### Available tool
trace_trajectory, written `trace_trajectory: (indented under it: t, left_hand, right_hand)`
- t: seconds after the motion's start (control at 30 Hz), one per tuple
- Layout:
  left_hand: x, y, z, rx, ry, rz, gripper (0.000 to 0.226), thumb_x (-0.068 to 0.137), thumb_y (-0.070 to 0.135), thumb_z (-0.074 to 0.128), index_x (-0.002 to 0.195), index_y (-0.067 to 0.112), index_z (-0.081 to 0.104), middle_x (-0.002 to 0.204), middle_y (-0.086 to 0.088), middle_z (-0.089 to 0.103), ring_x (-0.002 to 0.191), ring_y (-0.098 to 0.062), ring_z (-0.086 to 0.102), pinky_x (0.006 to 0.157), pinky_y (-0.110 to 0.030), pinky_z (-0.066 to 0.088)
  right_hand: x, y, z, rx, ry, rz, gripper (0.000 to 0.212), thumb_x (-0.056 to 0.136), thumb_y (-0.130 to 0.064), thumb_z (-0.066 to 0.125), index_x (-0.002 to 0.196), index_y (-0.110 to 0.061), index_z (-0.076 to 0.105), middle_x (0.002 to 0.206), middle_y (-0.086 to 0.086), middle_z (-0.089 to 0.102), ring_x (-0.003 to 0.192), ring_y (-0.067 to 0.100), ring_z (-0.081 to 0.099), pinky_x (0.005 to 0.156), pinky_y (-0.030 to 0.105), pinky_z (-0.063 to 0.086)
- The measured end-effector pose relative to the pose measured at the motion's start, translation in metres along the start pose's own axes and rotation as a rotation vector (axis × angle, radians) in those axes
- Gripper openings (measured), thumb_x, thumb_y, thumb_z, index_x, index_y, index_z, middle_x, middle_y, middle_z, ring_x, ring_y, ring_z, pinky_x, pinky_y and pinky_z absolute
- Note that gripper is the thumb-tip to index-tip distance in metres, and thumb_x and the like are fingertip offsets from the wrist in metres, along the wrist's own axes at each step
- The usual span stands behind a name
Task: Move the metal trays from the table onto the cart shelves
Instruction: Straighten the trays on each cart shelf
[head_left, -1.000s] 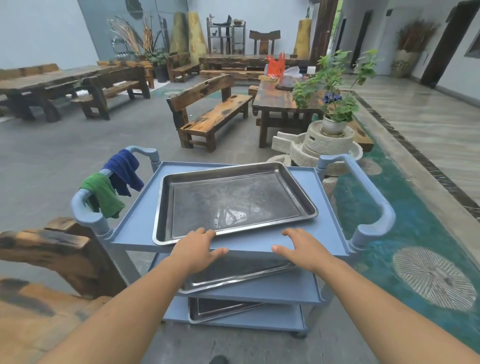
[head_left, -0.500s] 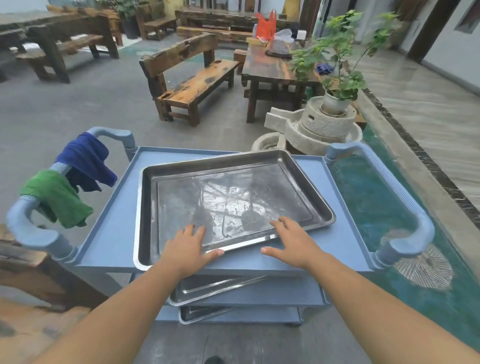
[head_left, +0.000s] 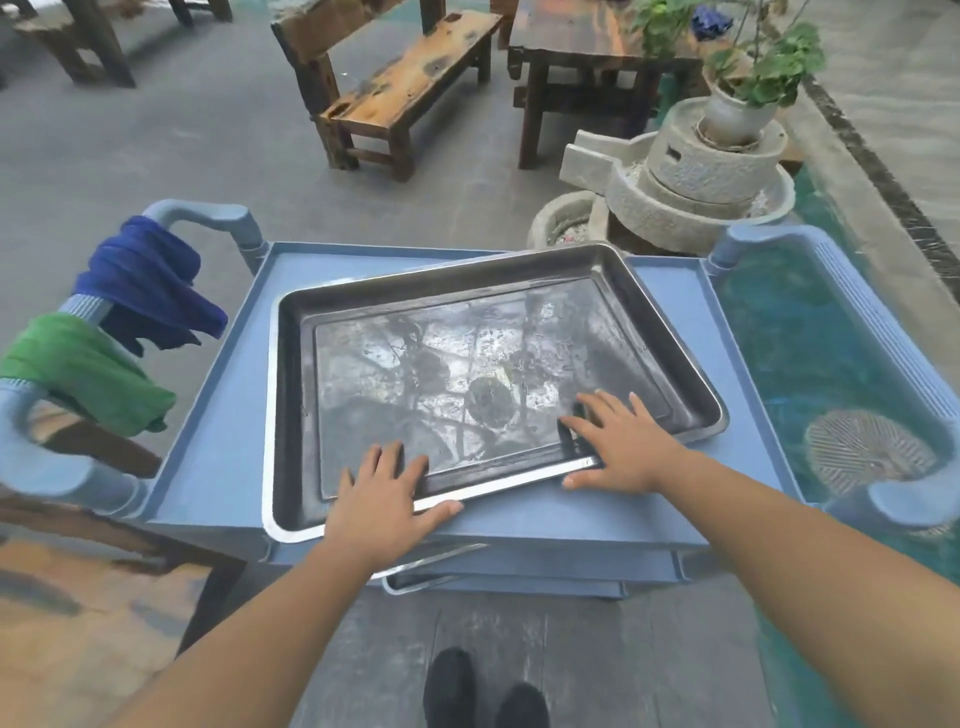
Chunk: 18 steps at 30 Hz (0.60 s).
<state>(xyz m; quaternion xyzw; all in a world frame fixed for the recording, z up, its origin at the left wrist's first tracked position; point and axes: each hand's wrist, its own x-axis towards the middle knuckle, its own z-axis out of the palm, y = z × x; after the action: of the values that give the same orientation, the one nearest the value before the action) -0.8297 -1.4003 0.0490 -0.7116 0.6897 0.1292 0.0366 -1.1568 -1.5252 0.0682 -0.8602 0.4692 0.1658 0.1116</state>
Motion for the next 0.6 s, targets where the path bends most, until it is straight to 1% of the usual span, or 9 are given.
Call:
trace_trajectory:
  t: [0.13, 0.23, 0.4, 0.6]
  left_hand:
    - [0.001, 0.000, 0.006, 0.028, 0.011, -0.004, 0.100, 0.069, 0.097, 0.011, 0.144, 0.035, 0.036, 0.151, -0.001, 0.031, 0.142, -0.029, 0.021, 0.107, -0.057, 0.032]
    - [0.002, 0.000, 0.008, 0.028, 0.031, -0.011, 0.097, 0.070, 0.097, 0.014, 0.140, 0.035, 0.040, 0.148, 0.000, 0.036, 0.136, -0.026, 0.023, 0.103, -0.055, 0.034]
    - [0.002, -0.001, 0.007, 0.027, 0.054, -0.007, 0.094, 0.071, 0.096, 0.015, 0.138, 0.036, 0.041, 0.147, 0.000, 0.037, 0.131, -0.022, 0.021, 0.103, -0.054, 0.035]
    - [0.013, -0.010, -0.004, 0.046, -0.019, 0.057, 0.101, 0.067, 0.097, 0.007, 0.145, 0.037, 0.032, 0.156, 0.000, 0.027, 0.143, -0.026, 0.018, 0.111, -0.055, 0.028]
  right_hand:
    - [0.009, 0.014, 0.009, 0.059, -0.061, 0.000, 0.119, 0.055, -0.104, 0.023, 0.153, -0.041, -0.002, 0.164, 0.005, -0.011, 0.151, 0.029, -0.009, 0.117, 0.060, 0.002]
    - [0.010, 0.016, 0.011, 0.077, -0.093, -0.005, 0.115, 0.057, -0.103, 0.021, 0.152, -0.045, -0.007, 0.164, 0.004, -0.016, 0.150, 0.028, -0.013, 0.117, 0.059, 0.003]
    - [0.006, 0.012, 0.008, 0.094, -0.070, 0.022, 0.113, 0.058, -0.103, 0.021, 0.152, -0.047, -0.003, 0.164, 0.000, -0.014, 0.151, 0.026, -0.011, 0.119, 0.057, 0.005]
    - [-0.003, 0.001, 0.012, 0.152, -0.056, 0.090, 0.112, 0.057, -0.103, 0.023, 0.152, -0.048, 0.000, 0.165, 0.000, -0.011, 0.151, 0.026, -0.010, 0.120, 0.057, 0.006]
